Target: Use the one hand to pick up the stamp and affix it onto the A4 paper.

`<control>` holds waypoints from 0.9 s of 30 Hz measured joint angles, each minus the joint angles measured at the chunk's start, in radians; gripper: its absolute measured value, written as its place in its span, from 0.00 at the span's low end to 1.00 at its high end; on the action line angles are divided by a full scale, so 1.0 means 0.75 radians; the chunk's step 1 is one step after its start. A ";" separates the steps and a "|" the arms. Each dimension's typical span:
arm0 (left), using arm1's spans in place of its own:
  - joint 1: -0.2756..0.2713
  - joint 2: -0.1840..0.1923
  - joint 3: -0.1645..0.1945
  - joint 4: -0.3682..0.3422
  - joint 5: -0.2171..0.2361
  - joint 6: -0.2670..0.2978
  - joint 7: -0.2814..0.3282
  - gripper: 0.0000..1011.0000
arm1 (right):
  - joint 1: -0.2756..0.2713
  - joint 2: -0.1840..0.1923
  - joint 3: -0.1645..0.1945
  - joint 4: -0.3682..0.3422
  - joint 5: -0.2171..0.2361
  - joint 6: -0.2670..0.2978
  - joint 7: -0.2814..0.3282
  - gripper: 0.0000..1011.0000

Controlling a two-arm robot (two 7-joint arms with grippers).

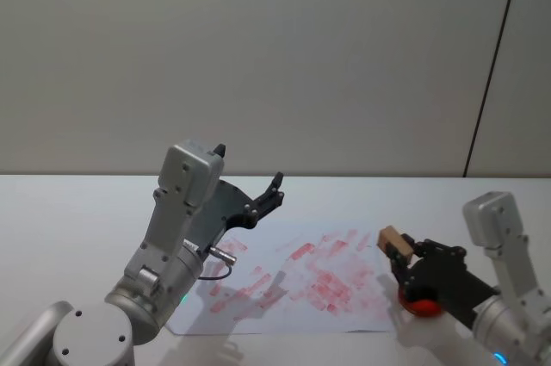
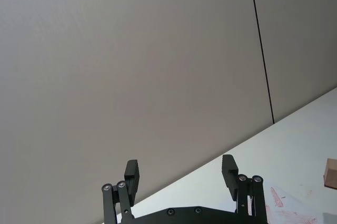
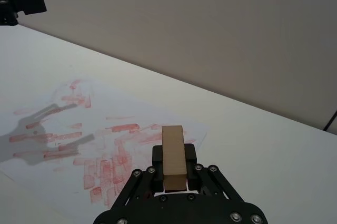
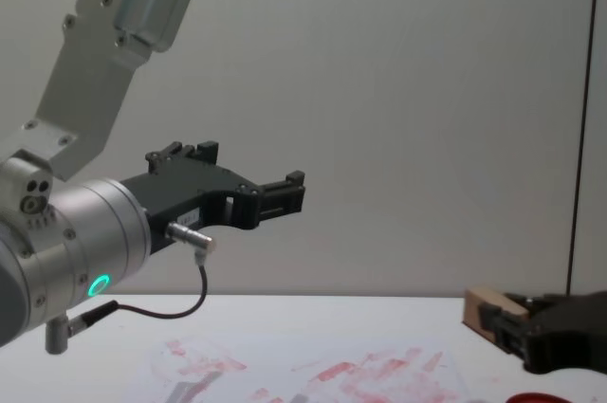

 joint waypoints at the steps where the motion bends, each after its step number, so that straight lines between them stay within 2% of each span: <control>1: 0.000 0.000 0.000 0.000 0.000 0.000 0.000 0.99 | -0.001 0.003 0.003 -0.002 0.002 0.001 -0.002 0.21; 16: 0.000 0.000 0.000 0.000 0.000 0.000 0.000 0.99 | -0.031 0.057 0.037 0.029 0.019 0.036 -0.002 0.21; 27: 0.000 0.000 0.000 0.000 0.000 0.000 0.000 0.99 | -0.027 0.062 0.039 0.082 -0.004 0.041 0.015 0.21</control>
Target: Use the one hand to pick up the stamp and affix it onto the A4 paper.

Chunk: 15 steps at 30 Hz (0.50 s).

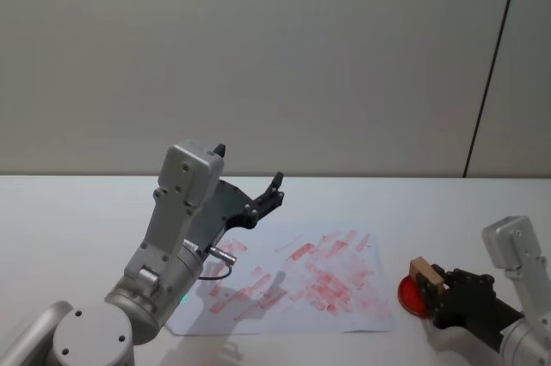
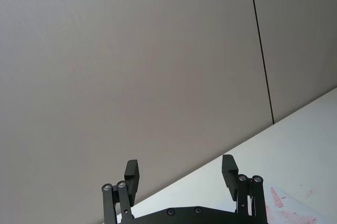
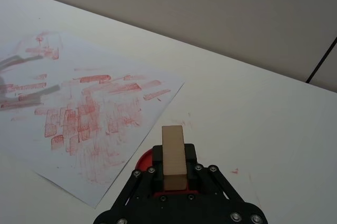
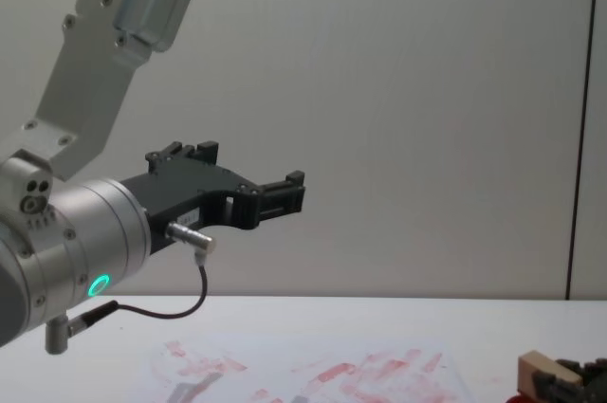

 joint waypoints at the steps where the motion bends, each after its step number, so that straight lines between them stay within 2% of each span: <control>1: 0.000 0.000 0.000 0.000 0.000 0.000 0.000 0.99 | 0.001 -0.001 0.000 0.004 -0.001 0.000 0.000 0.21; 4: 0.000 0.000 0.000 0.000 0.000 0.000 0.000 0.99 | 0.007 -0.004 -0.002 0.018 -0.005 0.001 0.004 0.22; 6: 0.000 0.000 0.000 0.000 0.000 0.000 0.000 0.99 | 0.009 -0.005 -0.002 0.024 -0.006 0.001 0.005 0.26; 10: 0.000 0.000 0.000 0.000 0.000 0.000 0.000 0.99 | 0.014 -0.009 -0.003 0.036 -0.006 0.000 0.005 0.40; 14: 0.000 0.000 0.000 0.000 0.000 0.000 0.000 0.99 | 0.018 -0.013 -0.003 0.042 0.008 -0.007 0.003 0.49; 15: 0.000 0.000 0.000 0.000 0.000 0.000 0.000 0.99 | 0.018 -0.013 -0.003 0.042 0.008 -0.007 0.003 0.55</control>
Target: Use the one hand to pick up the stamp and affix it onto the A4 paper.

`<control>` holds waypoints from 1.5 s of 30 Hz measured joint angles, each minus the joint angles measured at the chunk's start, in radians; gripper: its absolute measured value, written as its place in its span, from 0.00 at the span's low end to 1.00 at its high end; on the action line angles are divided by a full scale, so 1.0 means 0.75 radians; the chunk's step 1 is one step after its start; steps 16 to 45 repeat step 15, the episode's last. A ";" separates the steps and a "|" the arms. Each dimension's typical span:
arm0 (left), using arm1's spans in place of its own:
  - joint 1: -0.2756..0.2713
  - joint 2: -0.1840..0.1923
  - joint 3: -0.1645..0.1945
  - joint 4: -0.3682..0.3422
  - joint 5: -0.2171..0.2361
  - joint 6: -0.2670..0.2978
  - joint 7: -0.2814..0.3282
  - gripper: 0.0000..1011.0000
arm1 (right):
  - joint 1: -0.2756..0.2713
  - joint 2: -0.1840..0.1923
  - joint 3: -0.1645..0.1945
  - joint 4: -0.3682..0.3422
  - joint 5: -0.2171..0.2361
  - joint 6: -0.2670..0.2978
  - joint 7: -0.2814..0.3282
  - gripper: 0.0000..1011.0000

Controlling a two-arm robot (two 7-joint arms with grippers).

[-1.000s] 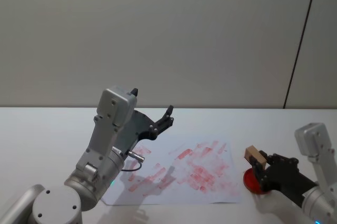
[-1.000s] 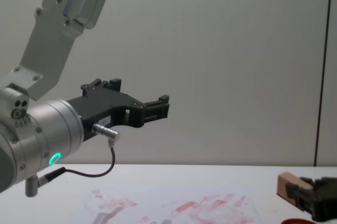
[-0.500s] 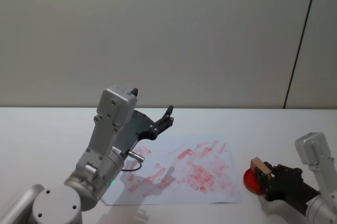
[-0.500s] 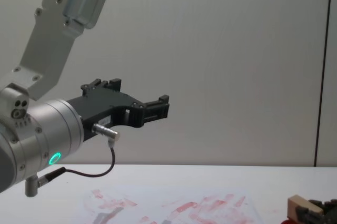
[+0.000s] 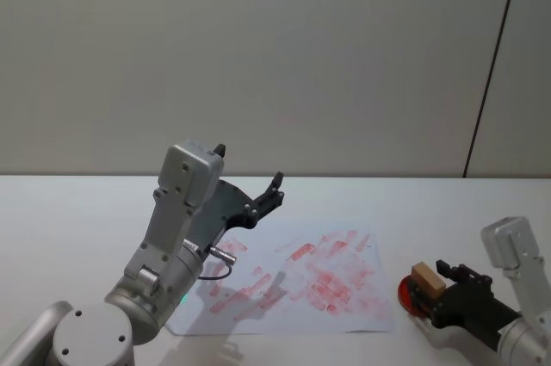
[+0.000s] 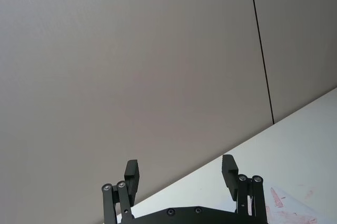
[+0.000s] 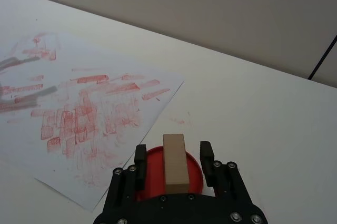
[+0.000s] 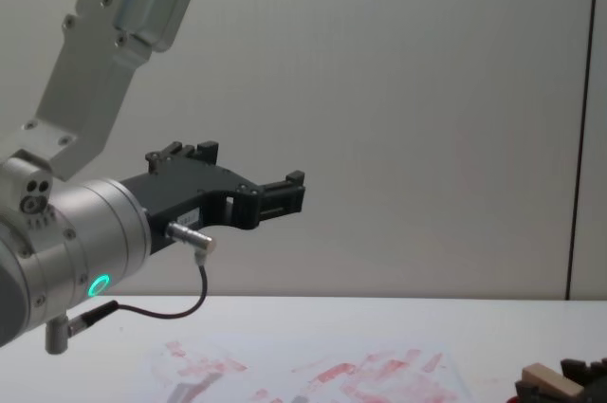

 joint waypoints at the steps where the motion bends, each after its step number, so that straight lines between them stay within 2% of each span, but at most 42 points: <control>1: 0.000 0.000 0.000 0.000 0.000 0.000 0.000 0.99 | 0.001 -0.001 0.001 0.000 0.006 -0.003 -0.002 0.57; 15: 0.000 0.000 0.000 0.000 0.000 0.000 0.000 0.99 | 0.001 -0.004 0.022 -0.080 0.092 -0.076 -0.039 0.98; 45: 0.000 0.000 0.000 0.000 0.000 0.000 0.000 0.99 | 0.001 -0.004 0.022 -0.080 0.092 -0.076 -0.039 0.98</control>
